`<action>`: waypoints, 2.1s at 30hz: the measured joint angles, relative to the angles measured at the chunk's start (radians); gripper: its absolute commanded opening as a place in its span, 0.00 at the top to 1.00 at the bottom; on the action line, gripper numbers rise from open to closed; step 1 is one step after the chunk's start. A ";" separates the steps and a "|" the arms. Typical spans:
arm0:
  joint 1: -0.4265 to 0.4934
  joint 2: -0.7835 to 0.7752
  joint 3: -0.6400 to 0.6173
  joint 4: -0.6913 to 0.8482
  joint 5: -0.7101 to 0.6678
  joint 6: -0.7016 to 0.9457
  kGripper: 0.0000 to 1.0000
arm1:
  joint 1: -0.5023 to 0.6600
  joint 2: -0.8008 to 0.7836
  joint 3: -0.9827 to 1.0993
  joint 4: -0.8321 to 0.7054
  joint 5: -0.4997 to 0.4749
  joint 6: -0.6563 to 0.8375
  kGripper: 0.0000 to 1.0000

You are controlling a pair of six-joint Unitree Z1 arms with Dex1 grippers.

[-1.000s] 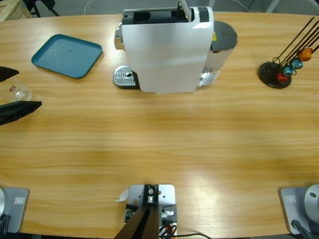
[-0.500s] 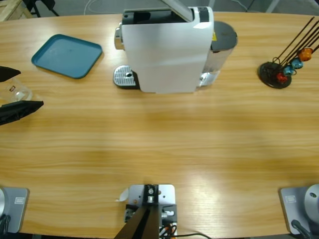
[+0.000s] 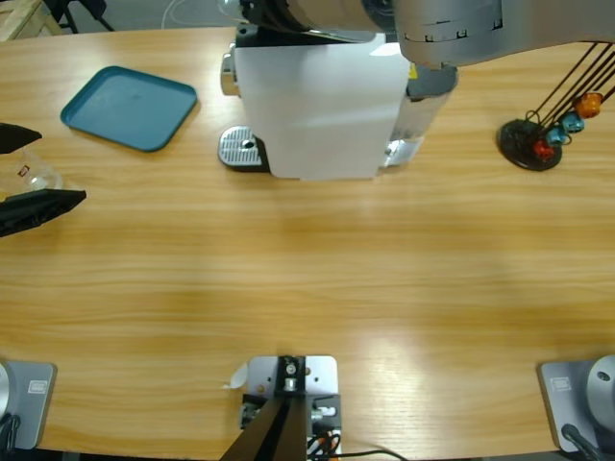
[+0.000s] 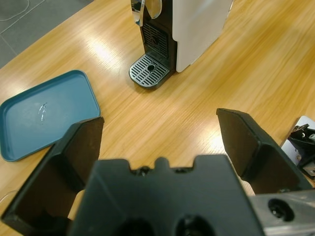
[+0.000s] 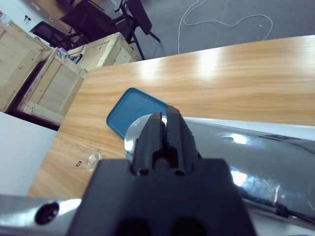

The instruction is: Pour coffee

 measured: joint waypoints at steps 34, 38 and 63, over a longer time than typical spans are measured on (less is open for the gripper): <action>0.037 -0.024 -0.002 0.011 0.174 -0.094 0.00 | 0.013 -0.070 -0.073 0.307 0.048 -0.446 0.00; 0.073 -0.030 -0.017 0.058 0.307 -0.164 0.00 | 0.016 -0.196 -0.066 0.403 0.048 -0.542 0.00; 0.260 0.156 -0.073 0.265 0.541 -0.674 0.00 | 0.077 -0.409 0.113 0.559 0.043 -0.558 0.00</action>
